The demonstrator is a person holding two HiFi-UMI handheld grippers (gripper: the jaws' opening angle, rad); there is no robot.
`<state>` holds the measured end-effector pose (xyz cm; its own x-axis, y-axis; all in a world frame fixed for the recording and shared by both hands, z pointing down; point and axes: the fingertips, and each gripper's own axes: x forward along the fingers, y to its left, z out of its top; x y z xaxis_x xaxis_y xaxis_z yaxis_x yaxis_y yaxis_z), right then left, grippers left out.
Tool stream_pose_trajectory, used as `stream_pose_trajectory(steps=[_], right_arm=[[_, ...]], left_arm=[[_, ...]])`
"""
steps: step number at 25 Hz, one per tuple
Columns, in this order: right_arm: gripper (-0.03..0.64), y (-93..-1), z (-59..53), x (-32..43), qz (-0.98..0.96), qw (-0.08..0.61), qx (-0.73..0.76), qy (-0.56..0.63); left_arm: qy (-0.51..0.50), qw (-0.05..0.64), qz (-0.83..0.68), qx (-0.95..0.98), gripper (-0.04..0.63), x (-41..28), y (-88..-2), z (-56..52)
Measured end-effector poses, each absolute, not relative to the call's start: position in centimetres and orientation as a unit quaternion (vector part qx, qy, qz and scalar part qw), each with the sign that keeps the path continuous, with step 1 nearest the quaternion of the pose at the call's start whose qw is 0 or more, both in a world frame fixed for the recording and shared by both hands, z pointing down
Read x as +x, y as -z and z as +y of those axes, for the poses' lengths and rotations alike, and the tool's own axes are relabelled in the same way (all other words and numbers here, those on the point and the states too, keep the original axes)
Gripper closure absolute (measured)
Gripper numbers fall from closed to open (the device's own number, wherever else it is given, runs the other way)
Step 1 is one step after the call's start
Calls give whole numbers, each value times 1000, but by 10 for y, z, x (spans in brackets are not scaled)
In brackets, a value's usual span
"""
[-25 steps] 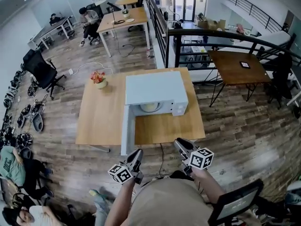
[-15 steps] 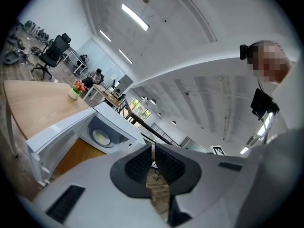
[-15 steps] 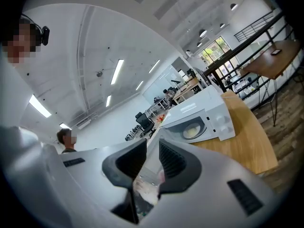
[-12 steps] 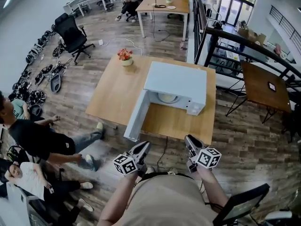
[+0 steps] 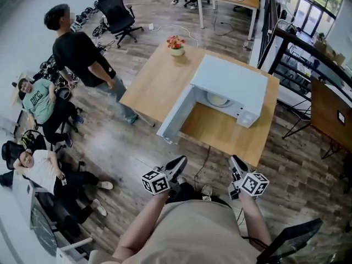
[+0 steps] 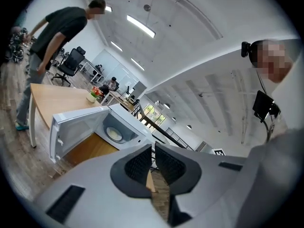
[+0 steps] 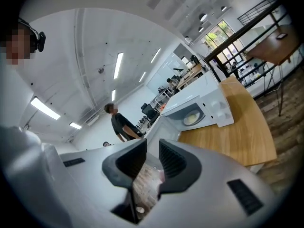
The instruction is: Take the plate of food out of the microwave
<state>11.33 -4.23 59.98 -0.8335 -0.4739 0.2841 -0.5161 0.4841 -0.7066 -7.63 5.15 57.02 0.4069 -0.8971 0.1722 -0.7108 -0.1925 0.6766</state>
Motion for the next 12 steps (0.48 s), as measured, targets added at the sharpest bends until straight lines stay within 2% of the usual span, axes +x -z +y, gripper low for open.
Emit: stream_pose_trajectory(steps=[12], right_arm=[[549, -603, -44, 105, -857, 17, 275, -435]], left_arm=[[122, 347, -558, 744, 592, -88, -557, 66]])
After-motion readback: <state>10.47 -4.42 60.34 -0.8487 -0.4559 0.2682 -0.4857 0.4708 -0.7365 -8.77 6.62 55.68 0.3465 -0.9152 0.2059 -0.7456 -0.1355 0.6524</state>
